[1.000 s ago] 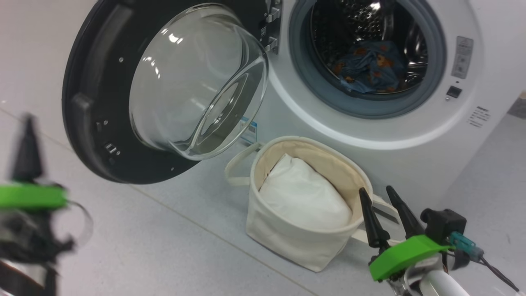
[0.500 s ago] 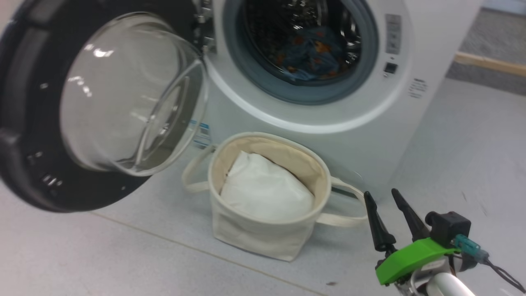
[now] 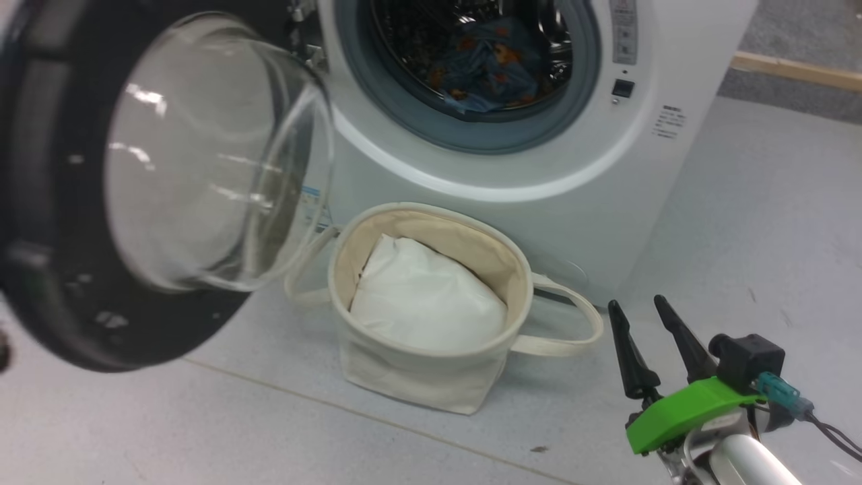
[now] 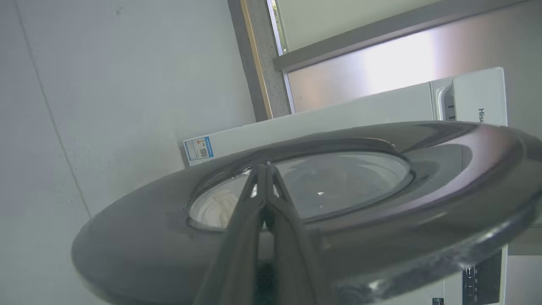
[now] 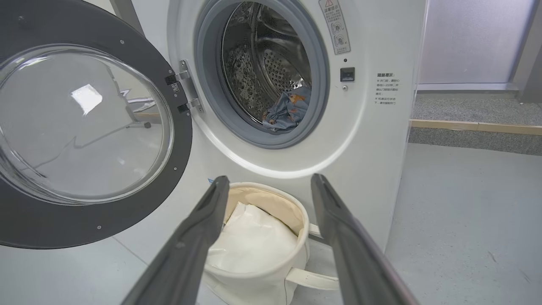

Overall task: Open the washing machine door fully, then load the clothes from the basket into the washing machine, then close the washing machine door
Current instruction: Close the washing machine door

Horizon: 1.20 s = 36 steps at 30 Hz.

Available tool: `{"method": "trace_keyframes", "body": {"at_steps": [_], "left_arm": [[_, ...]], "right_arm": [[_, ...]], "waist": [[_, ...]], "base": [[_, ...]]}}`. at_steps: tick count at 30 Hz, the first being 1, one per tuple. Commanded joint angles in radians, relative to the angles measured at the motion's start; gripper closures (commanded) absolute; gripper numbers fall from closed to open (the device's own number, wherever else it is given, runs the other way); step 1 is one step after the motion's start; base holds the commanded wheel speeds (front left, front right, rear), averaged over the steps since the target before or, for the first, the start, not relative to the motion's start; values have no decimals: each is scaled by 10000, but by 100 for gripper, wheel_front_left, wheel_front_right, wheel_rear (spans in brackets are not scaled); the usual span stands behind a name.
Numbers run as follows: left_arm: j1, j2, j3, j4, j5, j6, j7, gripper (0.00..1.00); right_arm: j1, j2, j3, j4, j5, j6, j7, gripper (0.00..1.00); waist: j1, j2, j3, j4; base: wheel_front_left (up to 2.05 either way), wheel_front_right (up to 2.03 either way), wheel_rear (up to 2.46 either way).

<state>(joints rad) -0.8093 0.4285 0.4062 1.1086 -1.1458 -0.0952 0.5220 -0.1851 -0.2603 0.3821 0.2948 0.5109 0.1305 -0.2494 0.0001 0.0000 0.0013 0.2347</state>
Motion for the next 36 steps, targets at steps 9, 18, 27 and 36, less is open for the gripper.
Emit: {"method": "trace_keyframes", "body": {"at_steps": [9, 18, 27, 36], "left_arm": [[337, -1028, -1210, -1482, 92, -339, 2120, 100], [1575, -2238, -2151, -4394, -51, -315, 3233, 100], [2517, -2786, -2402, -7163, -23, 476, 3603, 100], [2259, -2792, -2010, -7622, 66, 597, 2806, 100]], "right_arm": [[126, 219, 67, -343, 48, 2, -124, 0], [138, 484, -11, -438, -22, 2, -124, 0], [29, 717, -401, -653, -193, 2, -124, 0], [-222, 805, -579, -832, -402, 2, -124, 0]], "waist": [[-1, 0, -492, 661], [-1, 0, -424, 63], [-1, 0, 22, -1866], [-1, 0, 608, -3984]], "base": [[0, 0, 0], [0, 0, 0], [0, 0, 0], [0, 0, 0]]}}
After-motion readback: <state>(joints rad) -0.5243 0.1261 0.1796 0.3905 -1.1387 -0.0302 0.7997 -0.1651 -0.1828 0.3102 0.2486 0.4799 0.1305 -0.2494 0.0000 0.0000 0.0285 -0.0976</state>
